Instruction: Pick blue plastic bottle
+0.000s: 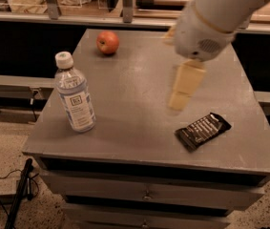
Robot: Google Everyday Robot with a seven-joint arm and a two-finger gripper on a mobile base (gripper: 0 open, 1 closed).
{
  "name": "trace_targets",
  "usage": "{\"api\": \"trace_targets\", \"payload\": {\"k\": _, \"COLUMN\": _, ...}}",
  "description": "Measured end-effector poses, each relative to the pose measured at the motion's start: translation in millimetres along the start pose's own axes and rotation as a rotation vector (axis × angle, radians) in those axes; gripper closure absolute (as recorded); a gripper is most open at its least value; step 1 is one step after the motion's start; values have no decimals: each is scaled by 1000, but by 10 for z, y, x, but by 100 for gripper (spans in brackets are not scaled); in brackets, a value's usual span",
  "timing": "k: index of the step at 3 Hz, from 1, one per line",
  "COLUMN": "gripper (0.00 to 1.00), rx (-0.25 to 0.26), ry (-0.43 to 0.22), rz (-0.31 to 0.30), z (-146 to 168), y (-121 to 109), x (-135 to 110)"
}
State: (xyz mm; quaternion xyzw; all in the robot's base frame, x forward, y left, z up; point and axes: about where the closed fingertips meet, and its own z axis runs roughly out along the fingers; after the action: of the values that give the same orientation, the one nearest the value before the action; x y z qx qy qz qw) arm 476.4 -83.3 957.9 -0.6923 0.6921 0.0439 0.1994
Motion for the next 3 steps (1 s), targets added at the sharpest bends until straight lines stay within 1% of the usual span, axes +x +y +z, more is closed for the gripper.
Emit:
{"api": "trace_targets", "payload": {"k": 1, "gripper": 0, "rx": -99, "ry": -130, "rz": -131, "z": 600, "y": -151, "x": -942}}
{"api": "trace_targets", "payload": {"k": 2, "gripper": 0, "rx": -97, "ry": -129, "rz": -129, "z": 588, "y": -147, "x": -931}}
{"api": "trace_targets", "payload": {"k": 3, "gripper": 0, "rx": -93, "ry": -242, "rz": -113, "z": 631, "y": -145, "x": -985}}
